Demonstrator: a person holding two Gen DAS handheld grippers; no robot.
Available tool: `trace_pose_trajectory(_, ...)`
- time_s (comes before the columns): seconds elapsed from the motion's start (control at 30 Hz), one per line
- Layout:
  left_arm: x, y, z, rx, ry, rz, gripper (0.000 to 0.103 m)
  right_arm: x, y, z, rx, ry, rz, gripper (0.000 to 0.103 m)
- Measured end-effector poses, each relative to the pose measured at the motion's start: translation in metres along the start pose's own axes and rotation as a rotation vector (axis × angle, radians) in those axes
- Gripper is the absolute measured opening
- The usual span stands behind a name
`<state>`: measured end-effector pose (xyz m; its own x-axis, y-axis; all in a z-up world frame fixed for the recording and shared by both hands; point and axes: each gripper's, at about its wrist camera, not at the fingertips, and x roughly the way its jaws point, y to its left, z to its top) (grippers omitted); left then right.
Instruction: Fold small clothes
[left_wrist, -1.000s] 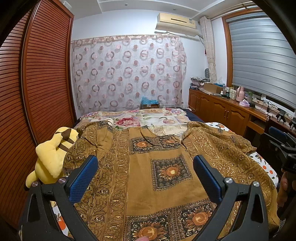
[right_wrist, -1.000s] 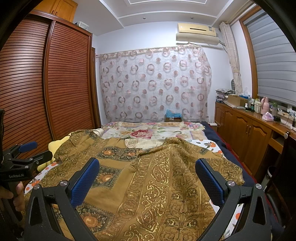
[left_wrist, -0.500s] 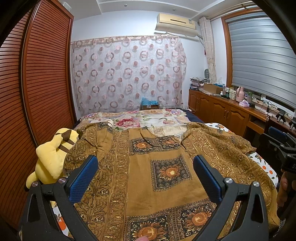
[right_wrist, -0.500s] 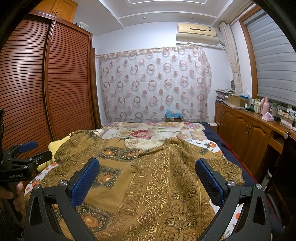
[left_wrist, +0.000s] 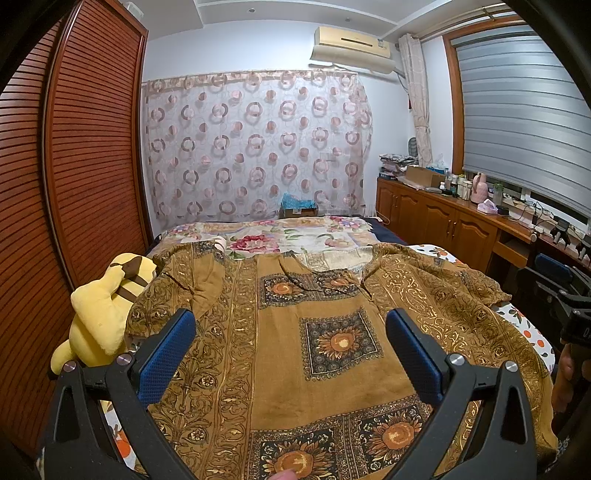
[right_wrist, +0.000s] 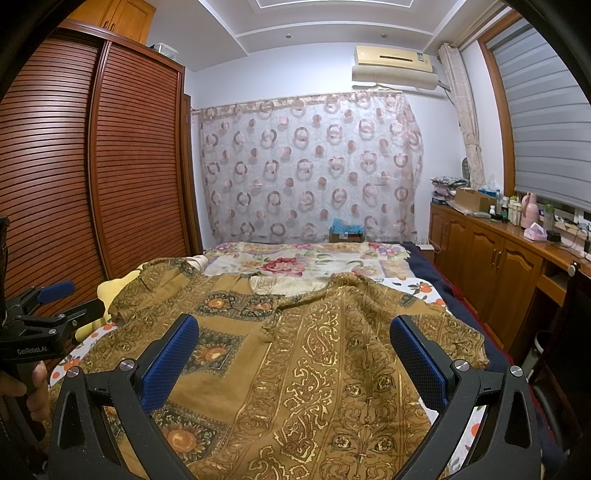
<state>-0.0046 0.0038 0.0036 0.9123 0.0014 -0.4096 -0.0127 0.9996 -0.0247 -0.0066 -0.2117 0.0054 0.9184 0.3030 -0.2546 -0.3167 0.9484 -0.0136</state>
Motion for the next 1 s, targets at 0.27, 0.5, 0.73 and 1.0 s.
trace_pose_trajectory(0.27, 0.007, 0.007, 0.006, -0.025, 0.030, -0.007, 0.103, 0.010, -0.001, -0.004, -0.005, 0.029, 0.036, 0.103)
trace_pose_trajectory(0.5, 0.027, 0.033, -0.006, -0.043, 0.076, 0.021, 0.103, 0.031, -0.004, -0.011, -0.014, 0.093, 0.075, 0.103)
trace_pose_trajectory(0.73, 0.052, 0.071, -0.018, -0.059, 0.155, 0.051, 0.103, 0.050, -0.009, -0.014, -0.013, 0.174, 0.102, 0.103)
trace_pose_trajectory(1.0, 0.073, 0.121, -0.024, -0.089, 0.209, 0.068, 0.103, 0.072, -0.014, -0.016, -0.021, 0.277, 0.137, 0.102)
